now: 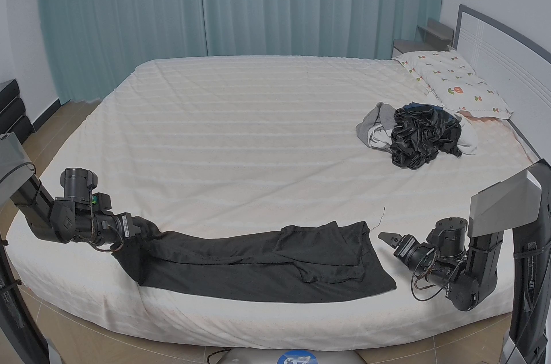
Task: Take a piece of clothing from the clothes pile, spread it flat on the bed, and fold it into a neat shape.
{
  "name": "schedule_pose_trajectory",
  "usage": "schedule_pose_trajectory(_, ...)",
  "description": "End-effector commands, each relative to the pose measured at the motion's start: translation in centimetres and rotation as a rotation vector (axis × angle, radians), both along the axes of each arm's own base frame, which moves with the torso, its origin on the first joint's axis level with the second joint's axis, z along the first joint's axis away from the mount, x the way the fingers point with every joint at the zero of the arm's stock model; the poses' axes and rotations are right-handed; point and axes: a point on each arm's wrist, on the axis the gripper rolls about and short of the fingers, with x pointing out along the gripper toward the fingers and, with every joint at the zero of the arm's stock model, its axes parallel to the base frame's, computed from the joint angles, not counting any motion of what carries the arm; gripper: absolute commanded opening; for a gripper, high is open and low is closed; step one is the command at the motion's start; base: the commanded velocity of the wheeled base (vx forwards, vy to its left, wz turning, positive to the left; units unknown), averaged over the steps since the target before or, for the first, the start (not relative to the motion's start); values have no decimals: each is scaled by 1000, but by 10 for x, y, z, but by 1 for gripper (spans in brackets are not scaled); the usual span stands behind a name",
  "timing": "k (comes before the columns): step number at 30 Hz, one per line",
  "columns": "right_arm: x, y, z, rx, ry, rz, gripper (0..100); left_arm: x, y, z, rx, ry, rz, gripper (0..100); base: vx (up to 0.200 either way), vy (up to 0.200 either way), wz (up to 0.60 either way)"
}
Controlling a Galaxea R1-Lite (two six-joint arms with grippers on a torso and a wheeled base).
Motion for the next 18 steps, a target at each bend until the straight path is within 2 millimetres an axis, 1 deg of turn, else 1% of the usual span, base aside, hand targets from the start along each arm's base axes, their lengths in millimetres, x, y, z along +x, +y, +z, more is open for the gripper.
schedule_pose_trajectory(1, 1, 0, 2, 4, -15, 2, 100, 3, 1, -3, -2, 2, 1, 0, -200, 0, 0)
schedule_pose_trajectory(7, 1, 0, 2, 4, -15, -1, 100, 5, 1, -5, -4, 4, 2, 0, -200, 0, 0)
schedule_pose_trajectory(9, 1, 0, 2, 4, -15, -1, 100, 6, 1, -4, -6, 0, 4, 0, 0, 0, 0)
schedule_pose_trajectory(11, 1, 0, 2, 6, -14, -1, 100, 12, 2, -3, -9, -9, 17, 0, 0, 0, 0)
schedule_pose_trajectory(15, 1, 0, 2, 8, -17, -2, 100, 19, 0, -2, -56, -7, 65, 0, 0, 0, 0)
schedule_pose_trajectory(18, 4, -1, 3, 10, -28, -10, 100, 23, -9, 2, -107, -9, 90, 0, 0, 0, 0)
